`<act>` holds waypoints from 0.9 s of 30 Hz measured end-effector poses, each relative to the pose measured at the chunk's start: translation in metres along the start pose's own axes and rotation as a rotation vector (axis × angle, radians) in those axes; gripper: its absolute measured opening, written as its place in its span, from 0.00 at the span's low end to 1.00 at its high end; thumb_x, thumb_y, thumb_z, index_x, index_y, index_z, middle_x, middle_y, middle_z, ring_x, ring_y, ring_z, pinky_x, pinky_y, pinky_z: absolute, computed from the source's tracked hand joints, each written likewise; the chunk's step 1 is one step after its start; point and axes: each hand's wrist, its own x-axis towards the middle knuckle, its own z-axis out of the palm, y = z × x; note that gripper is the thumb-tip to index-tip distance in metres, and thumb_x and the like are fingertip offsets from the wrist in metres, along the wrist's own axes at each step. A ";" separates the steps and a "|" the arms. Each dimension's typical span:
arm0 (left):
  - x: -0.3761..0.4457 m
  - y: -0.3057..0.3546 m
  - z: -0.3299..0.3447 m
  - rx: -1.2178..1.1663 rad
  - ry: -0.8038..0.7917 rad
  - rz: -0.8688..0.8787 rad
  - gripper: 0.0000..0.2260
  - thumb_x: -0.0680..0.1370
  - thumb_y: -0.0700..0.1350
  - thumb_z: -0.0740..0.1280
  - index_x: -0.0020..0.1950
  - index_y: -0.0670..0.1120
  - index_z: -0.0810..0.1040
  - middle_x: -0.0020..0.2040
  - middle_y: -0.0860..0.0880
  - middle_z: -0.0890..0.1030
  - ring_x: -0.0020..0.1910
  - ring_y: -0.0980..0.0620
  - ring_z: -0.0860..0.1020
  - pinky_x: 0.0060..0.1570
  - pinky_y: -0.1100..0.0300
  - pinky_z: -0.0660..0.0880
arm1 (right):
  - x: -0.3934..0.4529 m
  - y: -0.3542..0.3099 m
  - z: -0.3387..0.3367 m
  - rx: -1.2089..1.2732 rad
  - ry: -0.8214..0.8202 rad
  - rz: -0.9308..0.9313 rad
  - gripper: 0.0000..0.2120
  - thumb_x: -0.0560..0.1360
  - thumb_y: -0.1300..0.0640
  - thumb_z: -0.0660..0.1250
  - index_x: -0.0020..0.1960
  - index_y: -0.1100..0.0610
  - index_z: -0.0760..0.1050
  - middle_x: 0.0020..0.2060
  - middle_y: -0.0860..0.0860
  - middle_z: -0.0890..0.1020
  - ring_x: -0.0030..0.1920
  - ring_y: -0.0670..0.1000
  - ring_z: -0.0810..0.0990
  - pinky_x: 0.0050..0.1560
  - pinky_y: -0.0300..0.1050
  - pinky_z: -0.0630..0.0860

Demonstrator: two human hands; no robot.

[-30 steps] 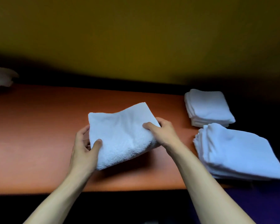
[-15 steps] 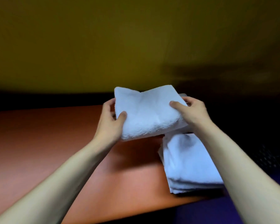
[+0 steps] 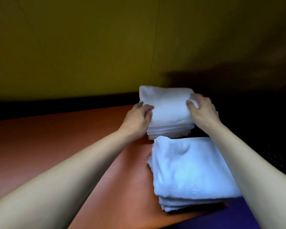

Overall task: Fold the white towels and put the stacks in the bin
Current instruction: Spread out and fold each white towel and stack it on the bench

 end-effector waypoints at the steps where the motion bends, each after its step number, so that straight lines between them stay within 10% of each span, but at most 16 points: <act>1: -0.004 -0.003 0.004 0.023 -0.012 -0.004 0.17 0.85 0.48 0.57 0.73 0.50 0.74 0.76 0.41 0.68 0.78 0.44 0.62 0.75 0.51 0.62 | -0.003 0.002 0.006 -0.039 -0.056 -0.027 0.22 0.81 0.41 0.57 0.73 0.45 0.69 0.71 0.57 0.71 0.69 0.63 0.70 0.70 0.60 0.66; 27: -0.180 -0.015 -0.124 0.543 0.195 0.080 0.19 0.80 0.54 0.56 0.68 0.53 0.75 0.63 0.50 0.76 0.57 0.43 0.74 0.55 0.49 0.70 | -0.181 -0.116 0.037 0.056 0.080 -0.449 0.26 0.74 0.48 0.61 0.71 0.51 0.74 0.68 0.53 0.76 0.67 0.57 0.73 0.67 0.55 0.66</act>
